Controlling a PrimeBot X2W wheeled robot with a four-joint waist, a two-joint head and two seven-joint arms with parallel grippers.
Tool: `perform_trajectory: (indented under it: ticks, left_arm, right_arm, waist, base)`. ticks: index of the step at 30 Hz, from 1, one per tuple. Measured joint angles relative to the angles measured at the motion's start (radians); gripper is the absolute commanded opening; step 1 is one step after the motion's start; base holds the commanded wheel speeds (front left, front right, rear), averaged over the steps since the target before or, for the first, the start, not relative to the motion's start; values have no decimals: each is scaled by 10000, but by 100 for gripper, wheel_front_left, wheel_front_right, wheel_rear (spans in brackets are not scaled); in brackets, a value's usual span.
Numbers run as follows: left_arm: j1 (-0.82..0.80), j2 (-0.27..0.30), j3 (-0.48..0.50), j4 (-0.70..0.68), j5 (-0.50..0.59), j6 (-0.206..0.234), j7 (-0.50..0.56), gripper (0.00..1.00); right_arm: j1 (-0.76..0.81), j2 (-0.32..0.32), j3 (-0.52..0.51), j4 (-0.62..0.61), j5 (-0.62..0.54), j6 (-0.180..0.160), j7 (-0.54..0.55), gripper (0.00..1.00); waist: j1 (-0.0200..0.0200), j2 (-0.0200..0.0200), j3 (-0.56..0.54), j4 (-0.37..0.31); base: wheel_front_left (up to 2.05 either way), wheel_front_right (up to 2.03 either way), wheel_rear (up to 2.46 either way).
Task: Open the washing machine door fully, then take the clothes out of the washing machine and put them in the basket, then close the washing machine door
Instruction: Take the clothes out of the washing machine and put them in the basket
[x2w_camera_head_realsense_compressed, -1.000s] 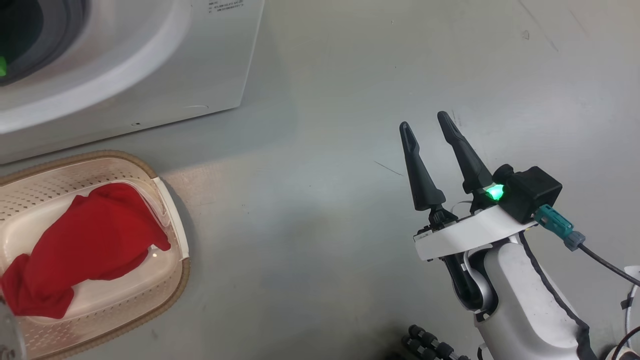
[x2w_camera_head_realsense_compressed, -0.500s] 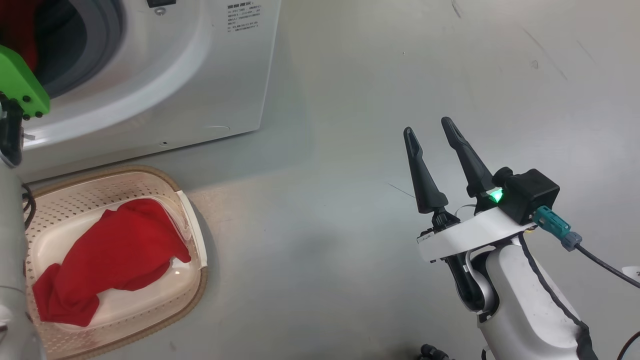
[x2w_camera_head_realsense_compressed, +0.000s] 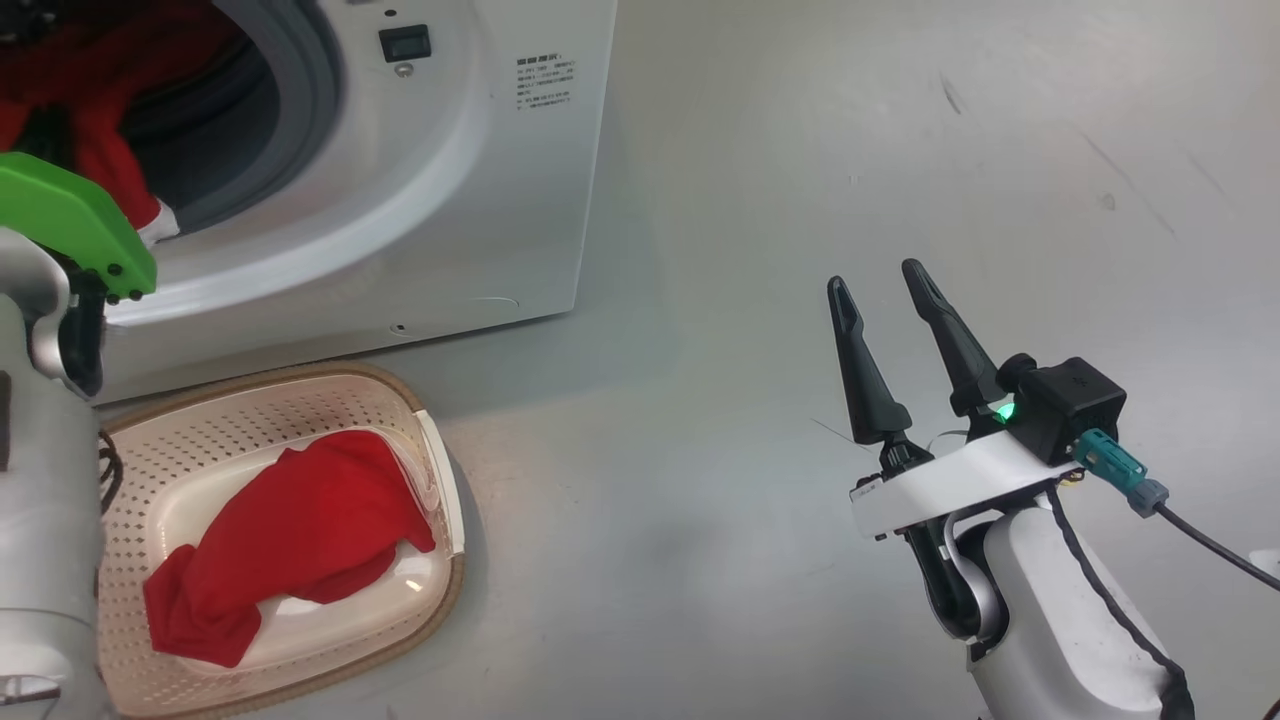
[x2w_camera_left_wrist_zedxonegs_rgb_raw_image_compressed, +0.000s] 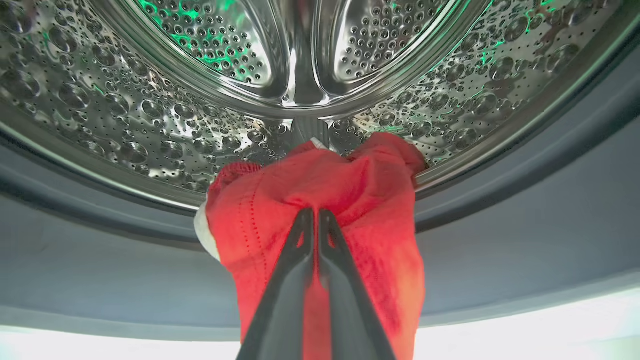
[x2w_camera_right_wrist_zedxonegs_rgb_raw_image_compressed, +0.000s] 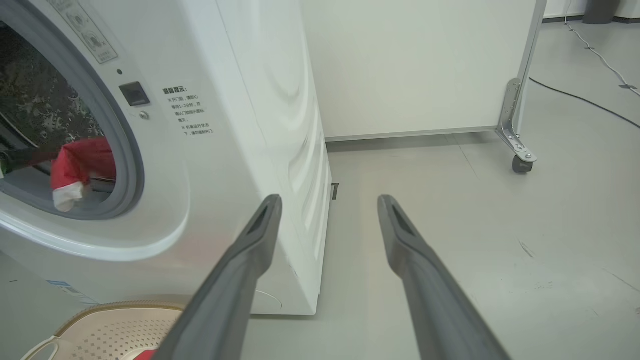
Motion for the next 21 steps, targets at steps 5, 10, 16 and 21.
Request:
perform_trajectory:
  ticks: [5,10,16,21]
  left_arm:
    - [312,-130,-15,59,-2,-96,-531,0]
    - [634,-230,-115,104,-2,-180,-1034,0]
    - [1065,-286,-226,134,-2,-265,-1651,0]
    - [1432,-362,-261,130,-67,-351,-2121,0]
  right_arm:
    - [202,-2,-113,75,-81,2,0,100]
    - [333,-4,-215,148,-167,6,0,100]
    - [508,-6,-251,257,-230,94,0,100]
    - [731,-8,-293,322,-230,105,0,100]
  waist:
    - [0,0,-342,235]
    - [0,0,-681,473]
    - [0,0,-1099,721]
    - [0,0,-1439,883]
  base:
    - [0,0,0]
    - [0,0,0]
    - [0,0,0]
    - [0,0,0]
